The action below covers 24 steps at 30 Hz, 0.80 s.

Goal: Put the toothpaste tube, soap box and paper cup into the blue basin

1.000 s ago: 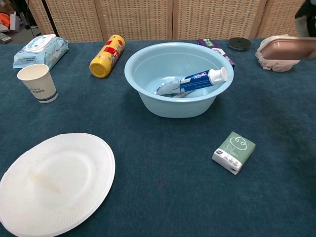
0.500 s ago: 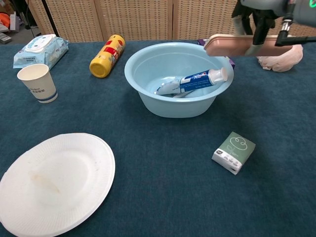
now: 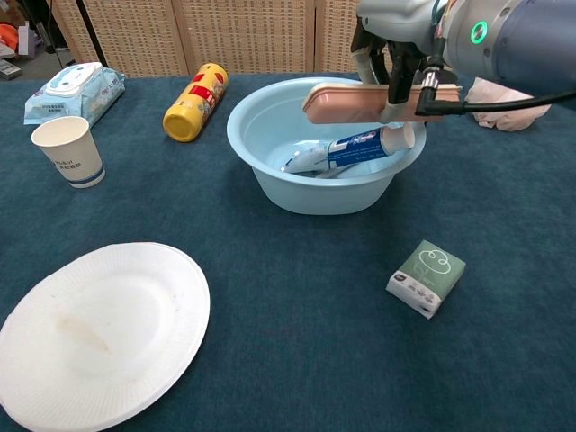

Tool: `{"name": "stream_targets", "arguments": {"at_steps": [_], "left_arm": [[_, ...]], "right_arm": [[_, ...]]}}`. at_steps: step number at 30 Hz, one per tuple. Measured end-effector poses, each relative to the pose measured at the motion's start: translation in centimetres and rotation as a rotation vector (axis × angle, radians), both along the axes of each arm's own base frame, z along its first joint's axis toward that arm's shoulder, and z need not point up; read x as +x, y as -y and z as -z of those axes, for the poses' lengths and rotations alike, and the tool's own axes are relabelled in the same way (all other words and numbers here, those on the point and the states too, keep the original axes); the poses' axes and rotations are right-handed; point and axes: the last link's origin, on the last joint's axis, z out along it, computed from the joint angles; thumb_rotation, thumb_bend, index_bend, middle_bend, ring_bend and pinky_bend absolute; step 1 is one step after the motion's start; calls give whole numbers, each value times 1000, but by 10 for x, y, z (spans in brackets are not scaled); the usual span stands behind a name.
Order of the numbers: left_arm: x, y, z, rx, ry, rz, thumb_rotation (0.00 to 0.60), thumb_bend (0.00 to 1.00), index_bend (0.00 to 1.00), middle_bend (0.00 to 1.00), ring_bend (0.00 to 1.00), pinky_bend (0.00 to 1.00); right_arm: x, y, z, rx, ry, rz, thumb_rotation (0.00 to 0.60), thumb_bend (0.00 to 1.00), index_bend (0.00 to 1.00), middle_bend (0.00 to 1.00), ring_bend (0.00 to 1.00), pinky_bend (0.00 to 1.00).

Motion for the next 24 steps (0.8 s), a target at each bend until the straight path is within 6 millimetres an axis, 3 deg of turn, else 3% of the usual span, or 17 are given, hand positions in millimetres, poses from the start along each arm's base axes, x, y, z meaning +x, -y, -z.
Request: {"name": "stream_targets", "arguments": {"at_steps": [6, 13, 24], "left_arm": [[0, 0, 0, -1, -1, -1, 600, 302, 50, 0, 0, 50], [1, 0, 0, 2, -4, 5, 600, 302, 50, 0, 0, 50], [4, 2, -1, 7, -6, 15, 600, 302, 50, 0, 0, 50]], "right_arm": [[1, -4, 2, -10, -6, 0, 600, 182, 494, 235, 272, 562], [-5, -8, 2, -22, -16, -12, 600, 174, 366, 136, 171, 533], [-18, -11, -14, -62, -21, -7, 600, 158, 336, 105, 121, 502]]}}
